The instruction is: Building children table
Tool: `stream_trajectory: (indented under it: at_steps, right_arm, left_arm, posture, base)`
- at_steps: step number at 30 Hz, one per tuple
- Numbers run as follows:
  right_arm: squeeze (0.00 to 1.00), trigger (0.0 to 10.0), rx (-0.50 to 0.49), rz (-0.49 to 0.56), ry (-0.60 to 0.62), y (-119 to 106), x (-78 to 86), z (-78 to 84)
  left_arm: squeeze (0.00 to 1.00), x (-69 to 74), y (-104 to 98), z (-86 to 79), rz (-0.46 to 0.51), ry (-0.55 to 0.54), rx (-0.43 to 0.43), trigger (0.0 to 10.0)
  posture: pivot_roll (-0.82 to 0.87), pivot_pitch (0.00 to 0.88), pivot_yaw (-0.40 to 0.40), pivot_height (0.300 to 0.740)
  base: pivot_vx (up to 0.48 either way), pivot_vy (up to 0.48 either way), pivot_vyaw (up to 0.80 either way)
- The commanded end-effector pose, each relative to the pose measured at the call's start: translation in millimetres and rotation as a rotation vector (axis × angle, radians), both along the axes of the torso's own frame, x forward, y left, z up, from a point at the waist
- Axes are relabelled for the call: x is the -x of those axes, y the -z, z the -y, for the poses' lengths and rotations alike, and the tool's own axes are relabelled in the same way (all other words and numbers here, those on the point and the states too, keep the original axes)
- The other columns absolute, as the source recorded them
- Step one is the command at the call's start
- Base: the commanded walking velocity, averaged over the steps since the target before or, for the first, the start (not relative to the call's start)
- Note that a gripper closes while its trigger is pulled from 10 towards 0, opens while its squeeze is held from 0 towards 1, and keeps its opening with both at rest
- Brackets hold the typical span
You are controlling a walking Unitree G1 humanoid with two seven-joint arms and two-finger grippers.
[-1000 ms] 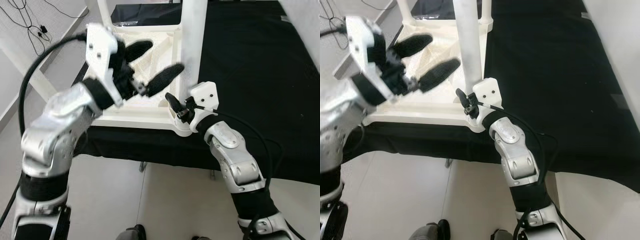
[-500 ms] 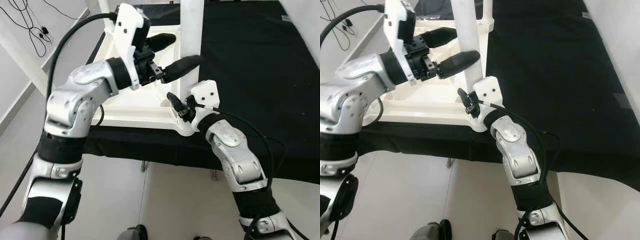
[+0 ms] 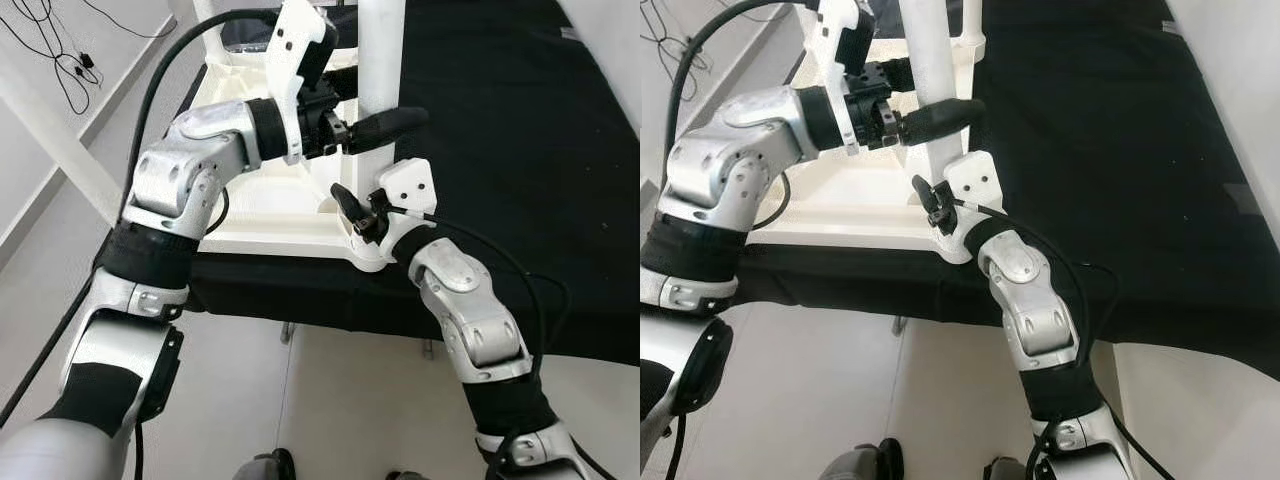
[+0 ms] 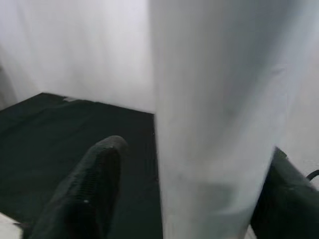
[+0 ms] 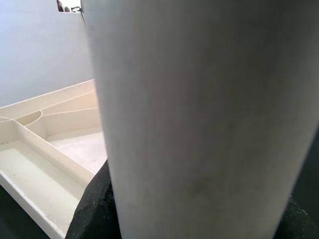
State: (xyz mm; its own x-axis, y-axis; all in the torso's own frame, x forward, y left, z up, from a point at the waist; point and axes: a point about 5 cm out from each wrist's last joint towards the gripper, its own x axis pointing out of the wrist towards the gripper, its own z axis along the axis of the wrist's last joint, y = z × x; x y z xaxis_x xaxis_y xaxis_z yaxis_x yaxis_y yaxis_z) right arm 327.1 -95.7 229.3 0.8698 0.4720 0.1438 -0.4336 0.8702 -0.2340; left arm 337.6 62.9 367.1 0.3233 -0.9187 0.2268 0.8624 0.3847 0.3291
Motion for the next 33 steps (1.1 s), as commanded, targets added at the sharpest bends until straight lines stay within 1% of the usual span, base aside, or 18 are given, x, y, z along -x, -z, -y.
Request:
stream_trajectory:
  at_steps: [1, 12, 17, 18, 20, 22, 23, 25, 26, 28, 29, 30, 31, 32, 33]
  right_arm:
    - [0.0, 10.0, 0.024, -0.149, -0.032, 31, 2.9, -7.3]
    - [0.0, 10.0, 0.025, -0.148, -0.035, 29, 1.5, -7.0]
    - [0.0, 10.0, 0.047, -0.138, -0.038, 25, -3.1, -2.3]
    - [1.0, 10.0, 0.051, -0.134, -0.05, 22, -5.2, -0.7]
    - [1.0, 10.0, 0.052, -0.132, -0.064, 20, -6.9, 0.4]
    - [1.0, 10.0, 0.074, -0.114, -0.136, 13, -11.5, 3.1]
    - [1.0, 10.0, 0.074, -0.114, -0.136, 13, -11.5, 3.1]
    - [1.0, 10.0, 0.117, -0.083, -0.257, 2, -14.5, 6.8]
    - [1.0, 10.0, 0.117, -0.083, -0.257, 2, -14.5, 6.8]
    - [1.0, 10.0, 0.157, -0.06, -0.359, -11, -23.2, 14.2]
    - [1.0, 10.0, 0.17, -0.053, -0.383, -15, -26.3, 16.5]
    - [0.91, 10.0, 0.175, -0.055, -0.409, -18, -29.9, 18.0]
    - [0.91, 10.0, 0.175, -0.058, -0.421, -19, -31.8, 18.4]
    - [0.0, 10.0, 0.176, -0.058, -0.443, -22, -34.8, 17.7]
    - [0.0, 10.0, 0.176, -0.058, -0.443, -22, -34.8, 17.7]
  left_arm:
    - [0.0, 0.3, -2, 0.5, 0.018, 0.006, -0.008, 0.0]
    - [0.0, -0.3, -3, 2.0, 0.025, 0.041, 0.005, 0.0]
    - [0.0, 1.0, -1, 2.0, 0.018, 0.046, 0.017, 0.0]
    - [0.0, 1.2, -1, 2.1, 0.017, 0.046, 0.019, 0.0]
    - [0.0, 1.4, -1, 2.2, 0.016, 0.046, 0.021, 0.0]
    - [0.0, 1.9, 0, 2.5, 0.016, 0.047, 0.023, 0.0]
    - [0.0, 1.9, 0, 2.5, 0.016, 0.047, 0.023, 0.0]
    - [0.0, 2.4, 0, 2.5, 0.016, 0.049, 0.023, 0.0]
    - [0.0, 2.4, 0, 2.5, 0.016, 0.049, 0.023, 0.0]
    - [0.0, 3.8, -1, 2.7, 0.019, 0.053, 0.022, 0.0]
    - [0.0, 4.3, -1, 2.9, 0.021, 0.055, 0.022, 0.0]
    - [0.0, 4.8, -2, 3.2, 0.022, 0.057, 0.022, 0.0]
    - [0.0, 5.0, -2, 3.4, 0.023, 0.057, 0.023, 0.0]
    - [0.0, 5.3, -2, 3.7, 0.023, 0.058, 0.025, 0.0]
    - [0.0, 5.3, -2, 3.7, 0.023, 0.058, 0.025, 0.0]
  posture:
    - [0.02, 0.207, 0.072, 0.74]
    - [0.02, 0.207, 0.069, 0.74]
    - [0.02, 0.206, 0.063, 0.74]
    - [0.02, 0.207, 0.062, 0.74]
    - [0.02, 0.207, 0.062, 0.74]
    - [0.02, 0.206, 0.06, 0.74]
    - [0.02, 0.206, 0.06, 0.74]
    - [0.02, 0.206, 0.06, 0.74]
    - [0.02, 0.206, 0.06, 0.74]
    - [0.02, 0.202, 0.058, 0.74]
    - [0.02, 0.202, 0.058, 0.74]
    - [0.02, 0.201, 0.057, 0.74]
    - [0.02, 0.2, 0.057, 0.74]
    - [0.02, 0.199, 0.056, 0.74]
    - [0.02, 0.199, 0.056, 0.74]
  base:
    - [0.0, 0.0, 0.0]
    - [0.0, 0.0, 0.0]
    - [0.0, 0.0, 0.0]
    - [0.0, 0.0, 0.0]
    - [0.0, 0.0, 0.0]
    - [0.0, 0.0, 0.0]
    - [0.0, 0.0, 0.0]
    - [0.0, 0.0, 0.0]
    - [0.0, 0.0, 0.0]
    - [0.0, 0.0, 0.0]
    - [0.0, 0.0, 0.0]
    - [0.0, 0.0, 0.0]
    - [0.0, 0.0, 0.0]
    - [0.0, 0.0, 0.0]
    - [0.0, 0.0, 0.0]
